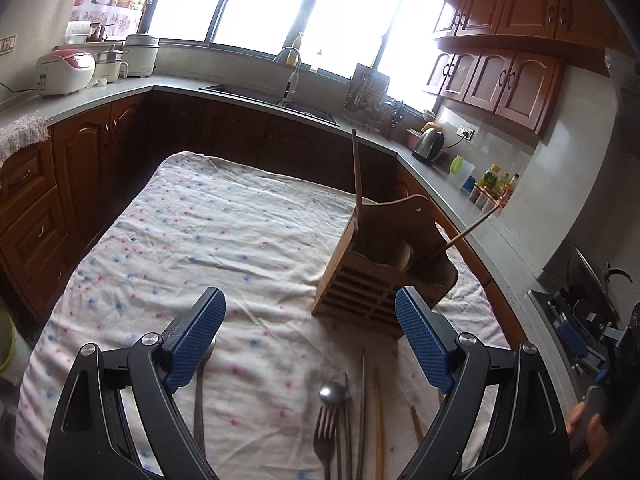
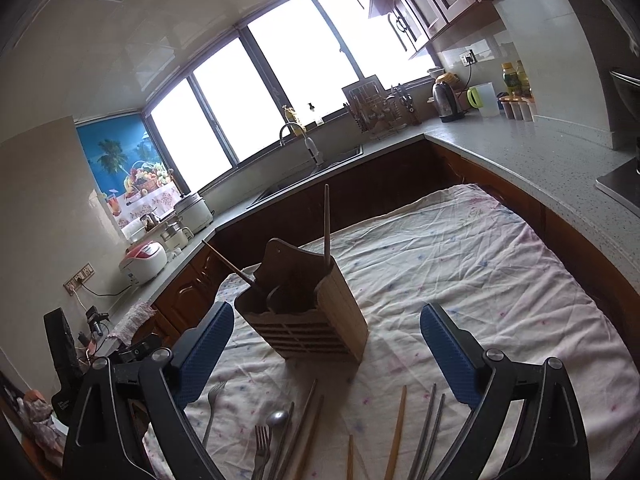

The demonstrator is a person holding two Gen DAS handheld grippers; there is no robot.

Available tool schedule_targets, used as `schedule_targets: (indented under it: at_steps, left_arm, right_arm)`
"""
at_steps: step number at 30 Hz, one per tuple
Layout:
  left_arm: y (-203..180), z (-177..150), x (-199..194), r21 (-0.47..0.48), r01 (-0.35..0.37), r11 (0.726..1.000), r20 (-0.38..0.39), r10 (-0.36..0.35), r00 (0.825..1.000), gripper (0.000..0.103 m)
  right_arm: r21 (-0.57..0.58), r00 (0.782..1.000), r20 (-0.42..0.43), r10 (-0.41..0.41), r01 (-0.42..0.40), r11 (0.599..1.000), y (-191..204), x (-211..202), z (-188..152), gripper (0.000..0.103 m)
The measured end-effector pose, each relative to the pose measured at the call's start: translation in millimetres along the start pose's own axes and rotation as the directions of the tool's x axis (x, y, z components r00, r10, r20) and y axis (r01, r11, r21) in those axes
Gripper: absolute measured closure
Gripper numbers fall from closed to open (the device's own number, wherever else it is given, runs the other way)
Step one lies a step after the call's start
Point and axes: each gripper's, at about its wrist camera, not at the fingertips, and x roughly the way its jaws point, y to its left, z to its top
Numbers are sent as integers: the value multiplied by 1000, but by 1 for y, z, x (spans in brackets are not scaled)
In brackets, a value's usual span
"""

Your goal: Organize utensils

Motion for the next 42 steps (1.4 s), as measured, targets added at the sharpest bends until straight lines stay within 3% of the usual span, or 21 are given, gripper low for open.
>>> schedule_targets:
  at_steps: [18,34,38,42]
  left_arm:
    - [-18,-65,7,65,20,998,-135,-11,991,14]
    - [-44,-72,32,131,61,990,-199,-34,980,14]
    - [-60,-72,42,170,89,981,-221,-50,974,16]
    - [-79,-76,58,213,136,968,-280,-73,957,32]
  right_arm:
    - [-11,989,-80,-126,125,992,-38,-35,-65,7]
    - [-32,977,-126,-172,169,985,-51,-20,-75,8]
    - [-50,974,-141,-178,172,984,-50,-12,-74,22]
    - [-60,967,-175,-184,176,983,-53,1,-73,45]
